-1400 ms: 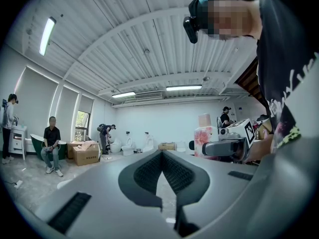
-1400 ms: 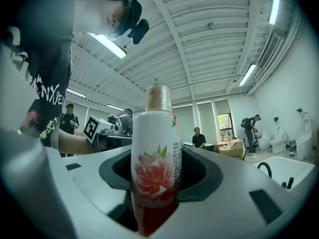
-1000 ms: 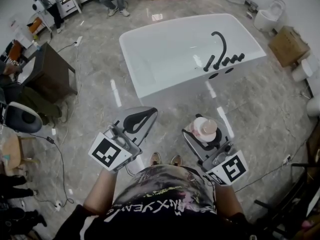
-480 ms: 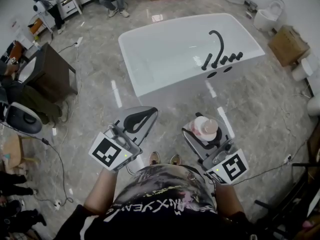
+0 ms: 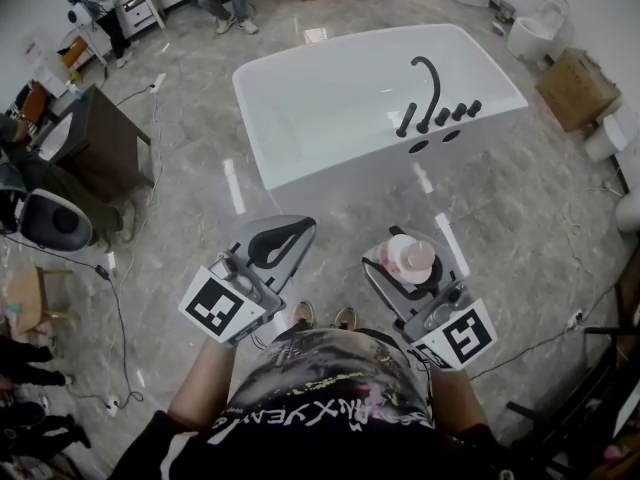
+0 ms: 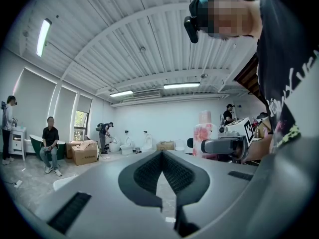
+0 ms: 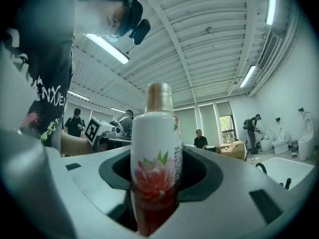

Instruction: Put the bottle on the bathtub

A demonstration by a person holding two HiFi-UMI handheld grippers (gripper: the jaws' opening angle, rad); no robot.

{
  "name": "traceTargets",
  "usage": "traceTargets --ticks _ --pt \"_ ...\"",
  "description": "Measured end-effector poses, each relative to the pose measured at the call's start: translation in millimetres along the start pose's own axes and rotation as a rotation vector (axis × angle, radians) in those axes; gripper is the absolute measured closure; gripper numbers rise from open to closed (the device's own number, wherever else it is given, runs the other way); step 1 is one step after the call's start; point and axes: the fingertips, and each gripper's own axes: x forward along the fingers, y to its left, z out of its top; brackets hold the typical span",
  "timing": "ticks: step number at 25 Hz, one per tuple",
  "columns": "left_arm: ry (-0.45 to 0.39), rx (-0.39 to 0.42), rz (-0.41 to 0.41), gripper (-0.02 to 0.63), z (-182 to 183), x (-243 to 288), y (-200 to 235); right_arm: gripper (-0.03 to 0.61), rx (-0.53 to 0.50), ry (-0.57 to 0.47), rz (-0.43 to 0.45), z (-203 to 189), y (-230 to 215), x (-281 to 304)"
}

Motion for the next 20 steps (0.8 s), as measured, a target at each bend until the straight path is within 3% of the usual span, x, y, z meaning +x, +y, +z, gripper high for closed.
traceTargets --ticks 9,20 --pt "0.013 -0.003 -0.015 0.603 -12.1 15.6 -28.6 0.356 -0.005 0.008 -0.011 -11.2 -9.0 -28.3" --pt "0.013 -0.010 -0.024 0.603 -26.9 22.5 -30.8 0.356 -0.012 0.015 -0.006 -22.3 -9.7 -28.5"
